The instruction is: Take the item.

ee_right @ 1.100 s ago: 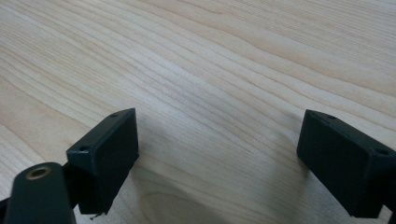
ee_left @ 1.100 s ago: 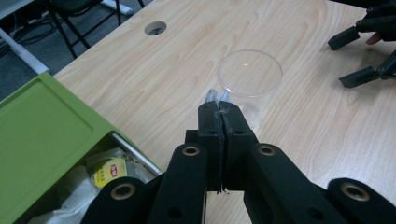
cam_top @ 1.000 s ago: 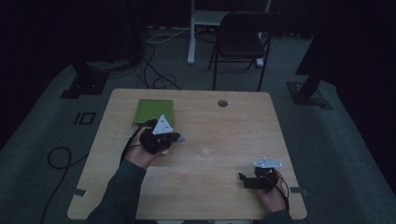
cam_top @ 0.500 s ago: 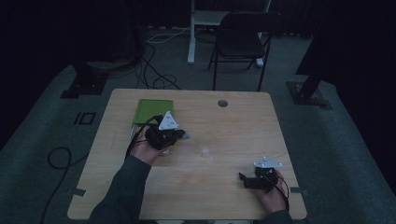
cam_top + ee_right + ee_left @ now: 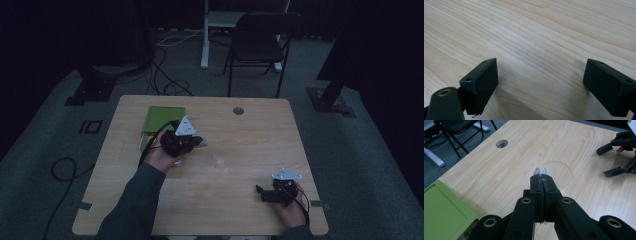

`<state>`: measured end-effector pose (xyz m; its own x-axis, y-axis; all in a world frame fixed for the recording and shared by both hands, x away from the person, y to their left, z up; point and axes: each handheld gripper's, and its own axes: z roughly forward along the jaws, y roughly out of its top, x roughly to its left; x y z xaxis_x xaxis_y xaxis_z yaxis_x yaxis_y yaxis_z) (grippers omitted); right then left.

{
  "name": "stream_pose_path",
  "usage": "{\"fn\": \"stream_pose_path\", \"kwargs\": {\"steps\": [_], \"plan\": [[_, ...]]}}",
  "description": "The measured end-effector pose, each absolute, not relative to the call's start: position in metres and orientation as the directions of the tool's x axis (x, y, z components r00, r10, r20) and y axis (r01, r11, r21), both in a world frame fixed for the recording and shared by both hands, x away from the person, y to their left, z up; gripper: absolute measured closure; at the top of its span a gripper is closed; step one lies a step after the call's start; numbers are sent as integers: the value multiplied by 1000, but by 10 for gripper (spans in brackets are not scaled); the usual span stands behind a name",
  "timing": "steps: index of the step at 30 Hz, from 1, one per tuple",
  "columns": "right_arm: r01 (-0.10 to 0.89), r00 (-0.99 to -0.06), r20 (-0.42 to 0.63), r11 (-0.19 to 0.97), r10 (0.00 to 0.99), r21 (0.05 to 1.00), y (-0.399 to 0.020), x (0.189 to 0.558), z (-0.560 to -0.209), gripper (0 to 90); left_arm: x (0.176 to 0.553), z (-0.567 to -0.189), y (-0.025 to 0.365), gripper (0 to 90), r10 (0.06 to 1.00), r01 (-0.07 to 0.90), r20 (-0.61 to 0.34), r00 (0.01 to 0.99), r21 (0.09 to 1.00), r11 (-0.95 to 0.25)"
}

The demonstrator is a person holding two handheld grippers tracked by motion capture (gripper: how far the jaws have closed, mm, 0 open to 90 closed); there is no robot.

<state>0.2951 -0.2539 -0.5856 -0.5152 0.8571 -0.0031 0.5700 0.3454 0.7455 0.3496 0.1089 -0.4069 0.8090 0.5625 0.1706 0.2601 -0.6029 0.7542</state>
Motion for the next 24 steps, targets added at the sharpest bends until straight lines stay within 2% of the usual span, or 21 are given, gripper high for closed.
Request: {"fn": "stream_pose_path", "kwargs": {"steps": [24], "plan": [[570,-515,-3,346,857,746,-254,295,-586,124,368,-398,96,895,568,260,172,805,758,-598]]}}
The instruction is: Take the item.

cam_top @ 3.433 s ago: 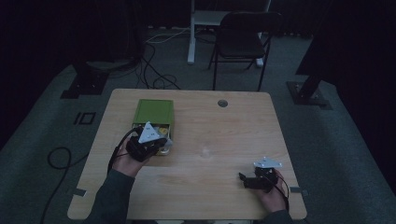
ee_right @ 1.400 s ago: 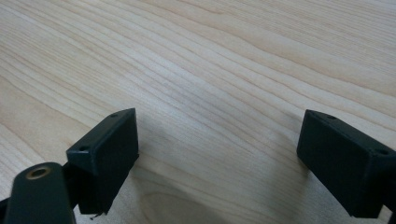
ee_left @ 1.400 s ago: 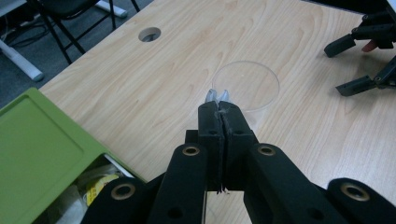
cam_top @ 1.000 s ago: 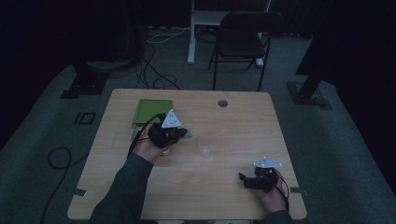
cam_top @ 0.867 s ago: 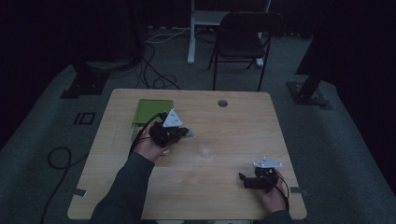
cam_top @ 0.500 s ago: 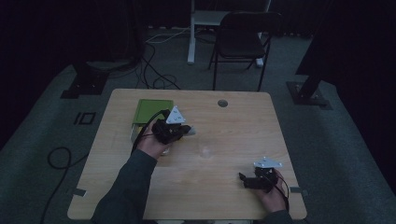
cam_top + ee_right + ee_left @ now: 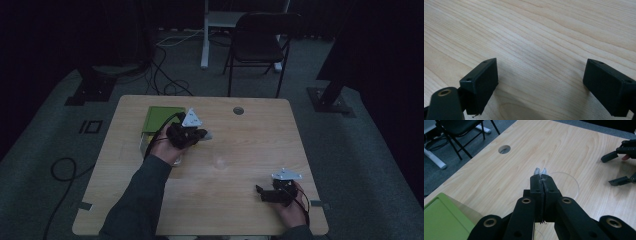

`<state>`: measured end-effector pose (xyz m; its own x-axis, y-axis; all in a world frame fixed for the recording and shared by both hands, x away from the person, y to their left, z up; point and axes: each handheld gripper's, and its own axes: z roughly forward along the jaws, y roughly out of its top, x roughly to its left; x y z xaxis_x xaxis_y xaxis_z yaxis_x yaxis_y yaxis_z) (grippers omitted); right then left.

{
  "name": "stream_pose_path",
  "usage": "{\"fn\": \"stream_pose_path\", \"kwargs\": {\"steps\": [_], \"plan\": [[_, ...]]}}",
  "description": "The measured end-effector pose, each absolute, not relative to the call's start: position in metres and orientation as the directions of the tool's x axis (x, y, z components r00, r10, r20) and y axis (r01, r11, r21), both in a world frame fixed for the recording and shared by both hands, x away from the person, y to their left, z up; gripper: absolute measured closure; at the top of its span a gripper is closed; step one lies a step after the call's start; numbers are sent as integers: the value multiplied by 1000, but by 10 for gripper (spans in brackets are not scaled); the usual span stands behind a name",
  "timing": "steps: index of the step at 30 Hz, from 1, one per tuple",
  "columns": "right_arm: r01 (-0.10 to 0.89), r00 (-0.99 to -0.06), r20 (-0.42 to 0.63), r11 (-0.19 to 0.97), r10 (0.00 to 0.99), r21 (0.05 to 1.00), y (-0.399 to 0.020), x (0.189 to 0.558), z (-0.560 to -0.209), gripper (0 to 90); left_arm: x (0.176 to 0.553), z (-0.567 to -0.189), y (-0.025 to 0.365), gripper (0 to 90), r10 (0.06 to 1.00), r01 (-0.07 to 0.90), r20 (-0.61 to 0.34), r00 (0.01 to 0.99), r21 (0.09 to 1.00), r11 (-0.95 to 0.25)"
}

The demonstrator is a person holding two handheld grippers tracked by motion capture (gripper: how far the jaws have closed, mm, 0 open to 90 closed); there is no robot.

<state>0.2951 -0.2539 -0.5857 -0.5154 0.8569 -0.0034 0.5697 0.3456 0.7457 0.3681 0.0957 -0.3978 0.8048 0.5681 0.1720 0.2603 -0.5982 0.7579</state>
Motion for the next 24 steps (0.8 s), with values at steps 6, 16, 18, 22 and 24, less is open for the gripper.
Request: {"fn": "stream_pose_path", "kwargs": {"steps": [6,16,18,22,24], "plan": [[570,-516,-4,346,857,746,-254,295,-586,123,372,-394,91,895,567,255,177,805,759,-599],[569,-516,-4,346,857,746,-254,295,-586,124,377,-391,76,895,562,246,173,809,768,-591],[570,-515,-4,346,857,746,-254,295,-586,124,377,-391,71,895,556,241,172,813,770,-591],[570,-515,-3,345,857,746,-254,295,-586,124,377,-393,55,894,535,224,172,827,772,-594],[570,-515,-3,345,857,746,-254,295,-586,124,378,-397,46,894,524,218,174,833,768,-602]]}}
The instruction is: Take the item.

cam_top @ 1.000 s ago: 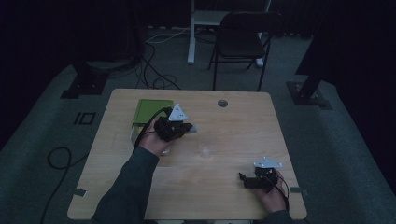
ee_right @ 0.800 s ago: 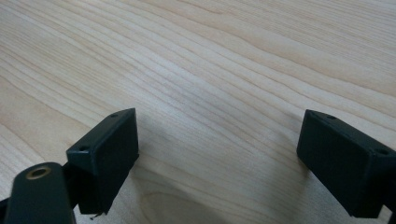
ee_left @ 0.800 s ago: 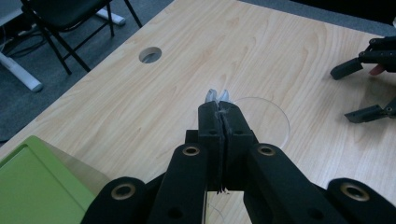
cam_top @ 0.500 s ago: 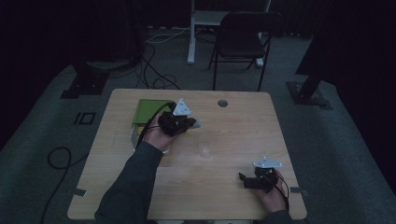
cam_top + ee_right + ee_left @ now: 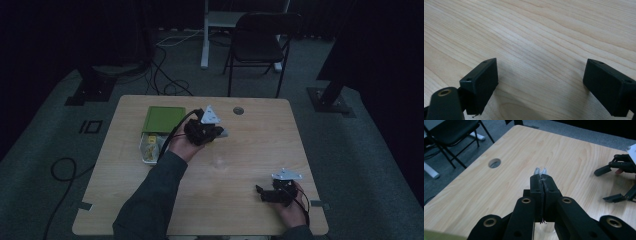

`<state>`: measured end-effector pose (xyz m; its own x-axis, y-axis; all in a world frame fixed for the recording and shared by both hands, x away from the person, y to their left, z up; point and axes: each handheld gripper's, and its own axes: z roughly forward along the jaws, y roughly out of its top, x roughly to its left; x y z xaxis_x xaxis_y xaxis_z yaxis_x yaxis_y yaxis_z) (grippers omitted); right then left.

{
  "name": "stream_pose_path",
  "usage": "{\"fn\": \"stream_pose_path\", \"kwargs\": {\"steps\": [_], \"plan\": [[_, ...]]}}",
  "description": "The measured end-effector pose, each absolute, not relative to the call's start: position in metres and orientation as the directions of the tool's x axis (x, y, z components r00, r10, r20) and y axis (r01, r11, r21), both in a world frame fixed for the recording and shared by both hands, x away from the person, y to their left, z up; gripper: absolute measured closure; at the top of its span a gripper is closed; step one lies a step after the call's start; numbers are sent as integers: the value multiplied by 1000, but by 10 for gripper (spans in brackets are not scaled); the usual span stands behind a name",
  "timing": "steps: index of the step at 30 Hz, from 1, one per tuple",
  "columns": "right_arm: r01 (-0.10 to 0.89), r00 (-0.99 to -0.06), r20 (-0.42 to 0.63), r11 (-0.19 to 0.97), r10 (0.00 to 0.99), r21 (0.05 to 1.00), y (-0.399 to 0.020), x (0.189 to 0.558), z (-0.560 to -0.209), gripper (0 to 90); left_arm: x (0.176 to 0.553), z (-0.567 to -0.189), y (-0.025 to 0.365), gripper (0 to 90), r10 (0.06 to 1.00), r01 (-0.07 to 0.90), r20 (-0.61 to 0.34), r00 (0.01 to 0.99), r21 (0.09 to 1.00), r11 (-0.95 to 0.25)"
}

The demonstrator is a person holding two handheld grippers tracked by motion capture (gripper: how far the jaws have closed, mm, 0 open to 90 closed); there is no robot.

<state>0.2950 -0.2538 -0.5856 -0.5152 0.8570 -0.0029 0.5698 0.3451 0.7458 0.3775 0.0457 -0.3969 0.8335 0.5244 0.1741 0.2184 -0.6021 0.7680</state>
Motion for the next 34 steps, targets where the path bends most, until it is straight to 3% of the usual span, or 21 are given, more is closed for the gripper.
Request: {"fn": "stream_pose_path", "kwargs": {"steps": [12,14,17,18,34], "plan": [[570,-516,-3,346,856,745,-254,294,-586,124,382,-425,17,883,488,237,139,862,739,-630],[571,-517,-2,346,856,745,-254,294,-586,124,384,-429,16,846,487,245,130,864,735,-632],[570,-517,-3,347,856,745,-254,294,-586,123,386,-433,18,676,494,263,125,861,721,-642],[570,-518,-3,348,855,744,-254,294,-586,124,386,-433,20,659,498,265,124,858,724,-637],[570,-518,-3,348,855,744,-254,294,-586,124,381,-434,55,602,558,299,130,819,734,-610]]}}
